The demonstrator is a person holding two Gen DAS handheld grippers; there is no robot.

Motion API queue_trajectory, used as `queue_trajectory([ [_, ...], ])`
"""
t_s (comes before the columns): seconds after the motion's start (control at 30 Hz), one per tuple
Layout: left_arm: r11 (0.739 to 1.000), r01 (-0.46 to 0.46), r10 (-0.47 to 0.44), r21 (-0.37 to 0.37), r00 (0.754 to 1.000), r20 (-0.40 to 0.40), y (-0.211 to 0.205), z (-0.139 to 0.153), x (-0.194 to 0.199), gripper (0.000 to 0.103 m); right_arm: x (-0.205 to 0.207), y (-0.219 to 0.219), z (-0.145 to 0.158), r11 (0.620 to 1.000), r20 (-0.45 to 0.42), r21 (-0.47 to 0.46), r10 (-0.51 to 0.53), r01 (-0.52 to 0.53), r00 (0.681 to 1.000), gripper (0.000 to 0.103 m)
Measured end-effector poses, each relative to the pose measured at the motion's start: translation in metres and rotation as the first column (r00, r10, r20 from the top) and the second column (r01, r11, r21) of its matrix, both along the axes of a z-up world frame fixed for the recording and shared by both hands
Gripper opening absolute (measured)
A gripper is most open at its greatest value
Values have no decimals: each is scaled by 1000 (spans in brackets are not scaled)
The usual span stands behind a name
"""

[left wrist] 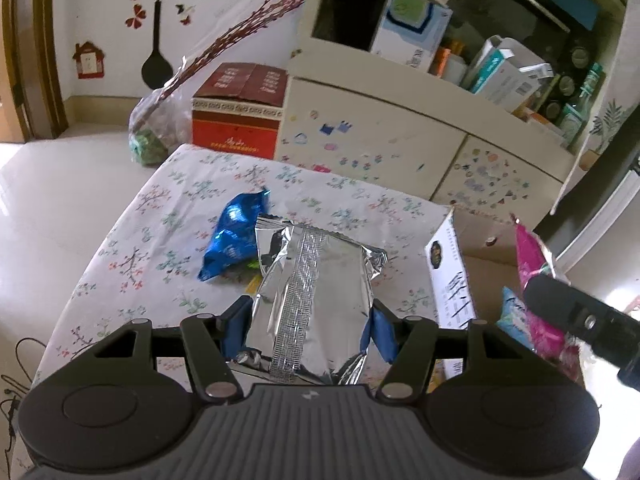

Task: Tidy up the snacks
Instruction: 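Carry both packets over the cardboard box and open both tools to drop them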

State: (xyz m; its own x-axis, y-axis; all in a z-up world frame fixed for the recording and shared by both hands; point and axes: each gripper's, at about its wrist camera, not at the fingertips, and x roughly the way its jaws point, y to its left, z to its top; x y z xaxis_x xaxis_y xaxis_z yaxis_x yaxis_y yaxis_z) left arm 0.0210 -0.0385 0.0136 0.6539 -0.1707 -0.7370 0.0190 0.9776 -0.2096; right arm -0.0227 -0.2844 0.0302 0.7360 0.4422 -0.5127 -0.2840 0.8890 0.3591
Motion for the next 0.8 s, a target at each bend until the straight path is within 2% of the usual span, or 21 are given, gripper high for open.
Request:
queue_trajectory([
  [0.3, 997, 73, -73, -19, 996, 42, -35, 9, 0, 67, 0, -34, 14, 997, 31, 40, -69, 68, 997, 54],
  [0.57, 989, 133, -127, -71, 989, 77, -62, 12, 0, 67, -2, -62, 22, 990, 58, 52, -136, 133, 989, 54],
  [0.8, 971, 222, -211, -87, 970, 122, -91, 12, -2, 67, -3, -91, 24, 978, 59, 68, -203, 199, 978, 54],
])
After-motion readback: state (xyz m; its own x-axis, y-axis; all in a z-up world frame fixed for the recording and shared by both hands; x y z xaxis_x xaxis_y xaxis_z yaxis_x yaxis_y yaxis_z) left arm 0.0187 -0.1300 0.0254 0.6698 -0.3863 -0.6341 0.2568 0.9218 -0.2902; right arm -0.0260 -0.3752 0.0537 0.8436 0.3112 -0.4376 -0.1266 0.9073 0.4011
